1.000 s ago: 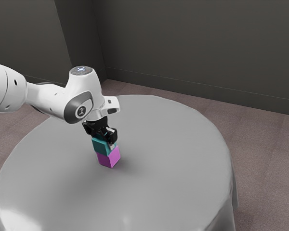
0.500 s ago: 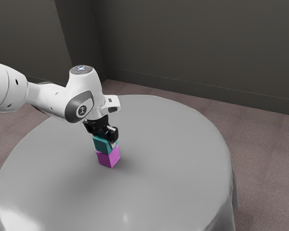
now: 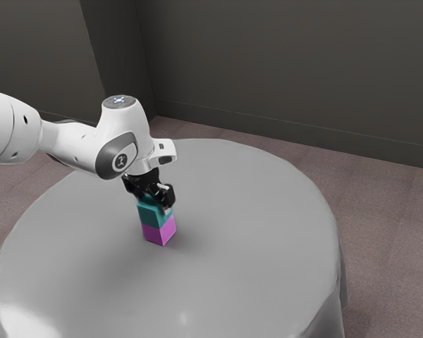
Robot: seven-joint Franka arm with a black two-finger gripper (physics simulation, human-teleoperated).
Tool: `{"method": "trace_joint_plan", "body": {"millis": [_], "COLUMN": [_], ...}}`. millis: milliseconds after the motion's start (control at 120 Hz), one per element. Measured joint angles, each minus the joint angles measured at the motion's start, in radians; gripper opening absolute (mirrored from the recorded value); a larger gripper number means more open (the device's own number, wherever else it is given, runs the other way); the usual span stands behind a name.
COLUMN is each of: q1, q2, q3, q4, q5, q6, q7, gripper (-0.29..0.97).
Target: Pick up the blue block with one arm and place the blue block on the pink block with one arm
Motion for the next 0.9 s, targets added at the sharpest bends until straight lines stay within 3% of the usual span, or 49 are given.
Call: {"method": "trace_joint_plan", "body": {"millis": [225,500,717,900], "q1": [0.000,-0.003,0.089,0.058], "q2": [-0.032,-0.206,-0.217,-0.248], "q3": [-0.001,-0.009,-0.122,-0.138], "q4": [0.005,0.113,0.203,0.208], "q5": [-0.001,0.056,0.067,0.070], "q6": [-0.009,-0.159,-0.279,-0.358], "q7": [0.008,0.013,0.005,-0.013], "gripper": [0.63,0.67,0.67,0.68]}}
